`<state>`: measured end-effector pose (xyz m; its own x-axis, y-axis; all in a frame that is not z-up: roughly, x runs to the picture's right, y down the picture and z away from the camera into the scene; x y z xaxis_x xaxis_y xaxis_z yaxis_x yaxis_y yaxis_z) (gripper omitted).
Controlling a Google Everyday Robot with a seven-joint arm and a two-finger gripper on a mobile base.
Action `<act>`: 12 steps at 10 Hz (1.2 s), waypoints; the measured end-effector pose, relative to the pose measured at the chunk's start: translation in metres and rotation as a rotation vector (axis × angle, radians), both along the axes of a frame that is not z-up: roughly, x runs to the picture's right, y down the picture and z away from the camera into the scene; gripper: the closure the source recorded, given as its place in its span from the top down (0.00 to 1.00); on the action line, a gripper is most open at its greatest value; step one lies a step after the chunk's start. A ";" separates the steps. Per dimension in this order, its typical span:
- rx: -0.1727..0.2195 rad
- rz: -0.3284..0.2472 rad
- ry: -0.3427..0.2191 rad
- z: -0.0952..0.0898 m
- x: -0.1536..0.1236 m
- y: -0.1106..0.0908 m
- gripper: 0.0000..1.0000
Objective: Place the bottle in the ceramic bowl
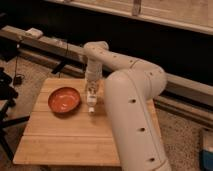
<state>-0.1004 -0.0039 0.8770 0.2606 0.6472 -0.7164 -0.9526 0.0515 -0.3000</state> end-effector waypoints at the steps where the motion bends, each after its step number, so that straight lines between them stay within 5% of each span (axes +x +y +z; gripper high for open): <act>1: 0.018 -0.036 -0.048 0.001 -0.021 -0.013 0.00; 3: 0.050 -0.107 -0.136 0.002 -0.064 -0.033 0.01; 7: 0.088 -0.232 -0.290 0.011 -0.144 -0.045 0.39; 10: 0.094 -0.245 -0.307 0.012 -0.151 -0.045 0.68; 12: 0.093 -0.244 -0.305 0.013 -0.150 -0.045 0.76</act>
